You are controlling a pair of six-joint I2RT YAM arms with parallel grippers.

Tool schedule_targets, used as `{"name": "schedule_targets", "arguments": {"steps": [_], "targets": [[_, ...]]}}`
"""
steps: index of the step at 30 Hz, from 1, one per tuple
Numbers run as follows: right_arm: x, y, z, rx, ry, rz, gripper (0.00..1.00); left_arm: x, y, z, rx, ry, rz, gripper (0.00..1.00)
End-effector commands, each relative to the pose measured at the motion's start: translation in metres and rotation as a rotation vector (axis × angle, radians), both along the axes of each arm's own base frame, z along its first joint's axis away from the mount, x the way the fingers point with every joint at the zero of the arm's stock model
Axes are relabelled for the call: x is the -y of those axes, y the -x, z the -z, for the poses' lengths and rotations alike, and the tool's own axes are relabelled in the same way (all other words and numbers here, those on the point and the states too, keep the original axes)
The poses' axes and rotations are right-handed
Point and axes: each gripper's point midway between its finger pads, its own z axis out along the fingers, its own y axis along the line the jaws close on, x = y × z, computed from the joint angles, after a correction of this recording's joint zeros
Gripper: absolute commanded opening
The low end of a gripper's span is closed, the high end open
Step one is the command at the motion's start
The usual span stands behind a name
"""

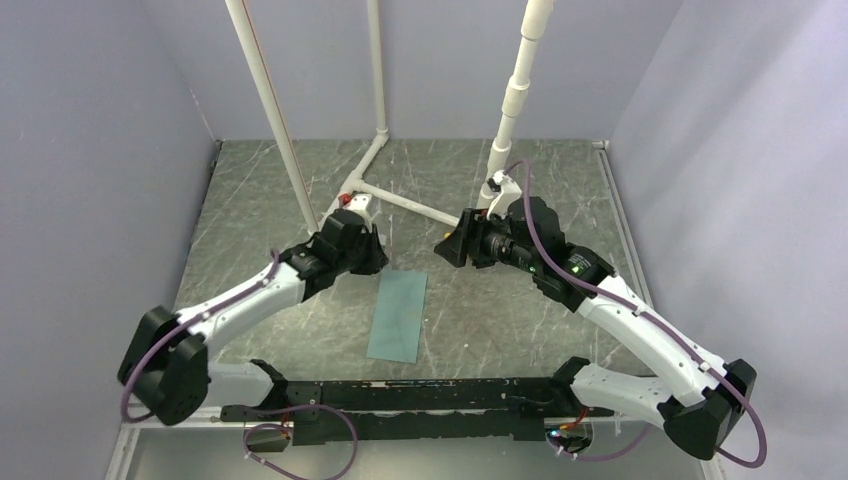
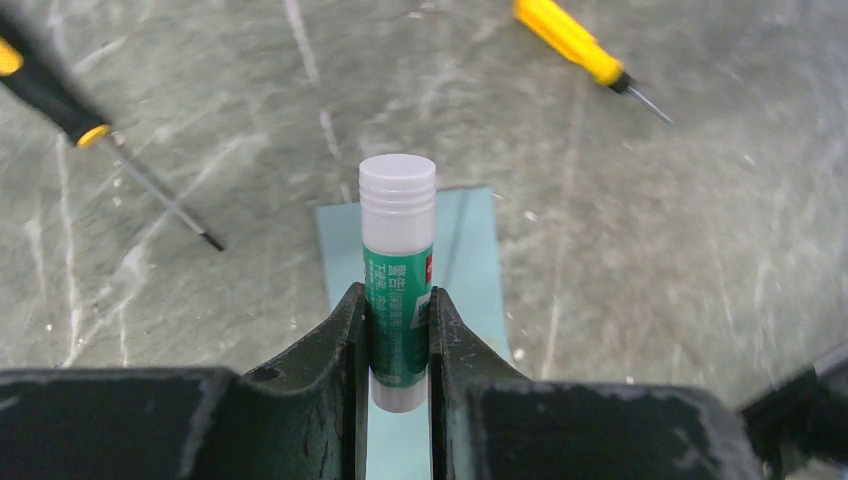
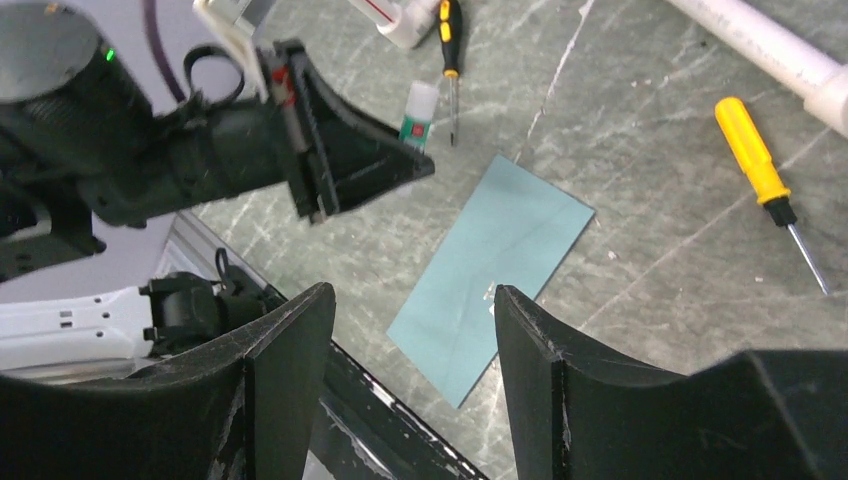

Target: Place the letter into the envelope and seal it

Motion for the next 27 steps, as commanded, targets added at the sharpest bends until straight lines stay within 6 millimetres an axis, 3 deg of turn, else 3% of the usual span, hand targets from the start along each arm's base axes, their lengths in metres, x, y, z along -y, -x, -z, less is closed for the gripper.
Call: {"name": "schedule_targets", "arguments": {"steps": [1, 7, 11, 19, 23, 27], "targets": [[0.000, -0.002, 0.002, 0.017, -0.012, 0.008, 0.63, -0.015, -0.042, 0.003, -0.039, 0.020, -0.281, 0.06], [0.001, 0.001, 0.011, -0.002, 0.005, -0.004, 0.63, -0.031, -0.089, 0.037, -0.076, -0.073, -0.467, 0.09], [0.005, 0.004, 0.016, -0.008, 0.020, 0.001, 0.63, -0.038, -0.103, 0.066, -0.138, -0.158, -0.534, 0.09], [0.008, 0.005, 0.022, -0.011, 0.033, 0.001, 0.64, -0.041, -0.096, 0.100, -0.218, -0.225, -0.538, 0.15], [0.004, 0.006, 0.022, -0.020, 0.040, -0.022, 0.64, -0.043, -0.090, 0.108, -0.243, -0.250, -0.523, 0.26], [0.002, 0.007, 0.023, -0.027, 0.037, -0.030, 0.64, -0.042, -0.090, 0.105, -0.238, -0.250, -0.503, 0.37]]}}
